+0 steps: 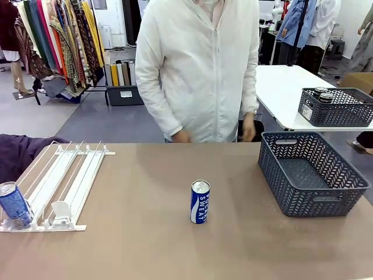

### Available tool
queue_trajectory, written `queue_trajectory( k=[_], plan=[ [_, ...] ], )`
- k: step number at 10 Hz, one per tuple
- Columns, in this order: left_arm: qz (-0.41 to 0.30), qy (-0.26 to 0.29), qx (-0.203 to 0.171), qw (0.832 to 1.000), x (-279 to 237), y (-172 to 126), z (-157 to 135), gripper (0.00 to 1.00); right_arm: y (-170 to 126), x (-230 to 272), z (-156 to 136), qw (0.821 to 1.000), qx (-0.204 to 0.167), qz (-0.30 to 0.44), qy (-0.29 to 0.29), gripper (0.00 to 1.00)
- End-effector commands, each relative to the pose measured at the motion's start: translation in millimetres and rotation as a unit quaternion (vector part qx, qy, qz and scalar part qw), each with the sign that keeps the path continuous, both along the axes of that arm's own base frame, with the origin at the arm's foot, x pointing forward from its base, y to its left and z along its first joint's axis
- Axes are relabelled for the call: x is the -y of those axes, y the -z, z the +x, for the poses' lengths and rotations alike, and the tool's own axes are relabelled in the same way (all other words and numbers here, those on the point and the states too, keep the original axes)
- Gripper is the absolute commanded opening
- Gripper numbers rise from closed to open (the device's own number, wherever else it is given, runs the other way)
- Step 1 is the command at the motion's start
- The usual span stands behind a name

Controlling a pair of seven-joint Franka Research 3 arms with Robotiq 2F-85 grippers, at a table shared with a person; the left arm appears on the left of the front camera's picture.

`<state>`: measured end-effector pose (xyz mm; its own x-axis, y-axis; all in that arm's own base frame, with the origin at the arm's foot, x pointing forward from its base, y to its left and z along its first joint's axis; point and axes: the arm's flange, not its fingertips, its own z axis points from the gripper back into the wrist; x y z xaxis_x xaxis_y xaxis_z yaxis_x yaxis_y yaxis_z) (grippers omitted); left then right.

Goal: Retrieve and store the cans from the dispenser.
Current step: Pick up one can from the Automatic Can Dispenser and place it in the middle of the table.

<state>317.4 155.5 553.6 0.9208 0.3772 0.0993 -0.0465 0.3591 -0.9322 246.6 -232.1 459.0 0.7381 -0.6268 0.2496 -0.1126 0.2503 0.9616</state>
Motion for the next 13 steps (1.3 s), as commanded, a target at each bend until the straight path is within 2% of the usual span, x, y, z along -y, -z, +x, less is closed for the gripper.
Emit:
queue_trajectory(
  k=[1, 7, 8, 9, 10, 11, 12, 13],
  plan=[
    [-0.003, 0.003, 0.006, 1.0, -2, -2, 0, 1.0, -4, -1, 4, 1.0, 0.014, 0.007, 0.004, 1.0],
    [0.003, -0.002, -0.002, 1.0, -2, -1, -1, 1.0, -4, -1, 4, 1.0, 0.014, 0.007, 0.004, 1.0],
    [0.089, 0.041, 0.04, 0.994, 16, -4, -6, 1.0, -4, -1, 4, 1.0, 0.014, 0.007, 0.004, 1.0],
    [0.238, 0.043, 0.061, 0.968, 35, 3, -11, 1.0, -4, -1, 4, 1.0, 0.014, 0.007, 0.004, 1.0],
    [0.361, 0.074, 0.072, 0.927, 51, 17, -19, 1.0, -4, -1, 4, 1.0, 0.014, 0.007, 0.004, 1.0],
    [0.474, 0.144, 0.114, 0.861, 65, 36, -31, 1.0, -4, -1, 4, 1.0, 0.014, 0.007, 0.004, 1.0],
    [0.553, 0.175, 0.131, 0.804, 77, 50, -36, 1.0, -4, -1, 4, 1.0, 0.014, 0.007, 0.004, 1.0],
    [0.566, 0.177, 0.124, 0.796, 87, 56, -36, 1.0, -4, -1, 4, 1.0, 0.014, 0.007, 0.004, 1.0]
  ],
)
